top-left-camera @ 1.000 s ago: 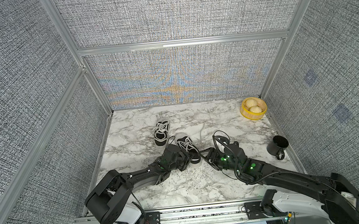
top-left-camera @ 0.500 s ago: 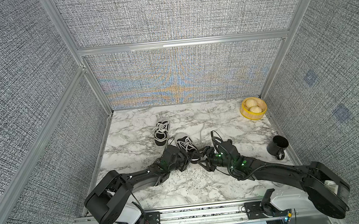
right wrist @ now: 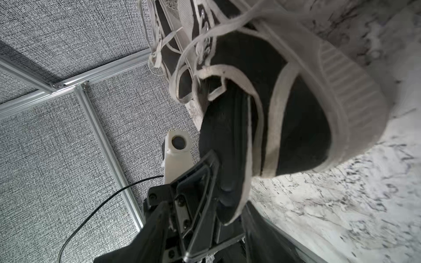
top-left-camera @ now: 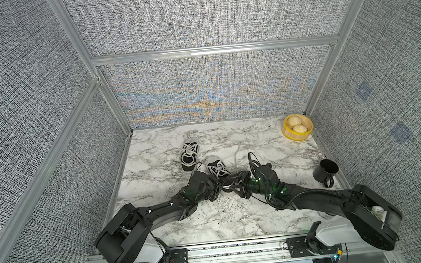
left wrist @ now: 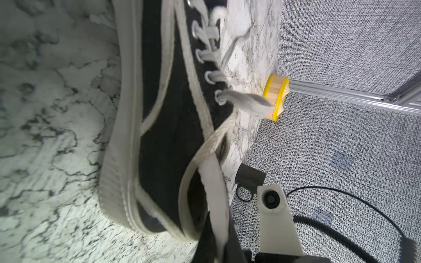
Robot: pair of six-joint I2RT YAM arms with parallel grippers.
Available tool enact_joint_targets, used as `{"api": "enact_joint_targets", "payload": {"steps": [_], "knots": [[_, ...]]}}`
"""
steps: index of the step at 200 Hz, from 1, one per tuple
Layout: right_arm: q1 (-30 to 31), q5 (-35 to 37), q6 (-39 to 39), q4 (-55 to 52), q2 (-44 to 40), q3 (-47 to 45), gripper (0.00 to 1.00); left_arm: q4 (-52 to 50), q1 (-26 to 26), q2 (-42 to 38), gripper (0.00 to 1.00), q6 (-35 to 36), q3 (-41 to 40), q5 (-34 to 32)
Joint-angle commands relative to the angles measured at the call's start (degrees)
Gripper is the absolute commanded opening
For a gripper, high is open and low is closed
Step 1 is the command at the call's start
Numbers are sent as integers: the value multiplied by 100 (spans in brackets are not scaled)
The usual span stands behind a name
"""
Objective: Remove the insole from the shoe
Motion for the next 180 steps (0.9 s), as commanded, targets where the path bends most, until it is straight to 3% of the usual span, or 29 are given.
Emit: {"api": "enact_joint_targets", "payload": {"steps": [1,35,66,93,123,138,163,180], "knots": [[-10,-75,141,628,99,111,45,244,-5,-38,6,-54,-48,44],[-24,1,165,545,106,70,41,347,-5,-48,7,47,18,118],[7,-18,168,475,167,12,56,424,-10,-38,7,137,108,140],[-1,70,199,556,264,-41,56,460,-7,-1,7,112,118,163],[-15,139,194,616,350,53,42,453,-32,-94,8,29,9,94],[-25,181,195,641,375,57,25,479,-32,-189,11,-54,-102,21],[-42,95,207,818,426,4,3,373,-28,-446,27,19,-232,-128],[-50,32,127,681,322,-74,0,-225,28,-889,39,432,-231,-474]]}}
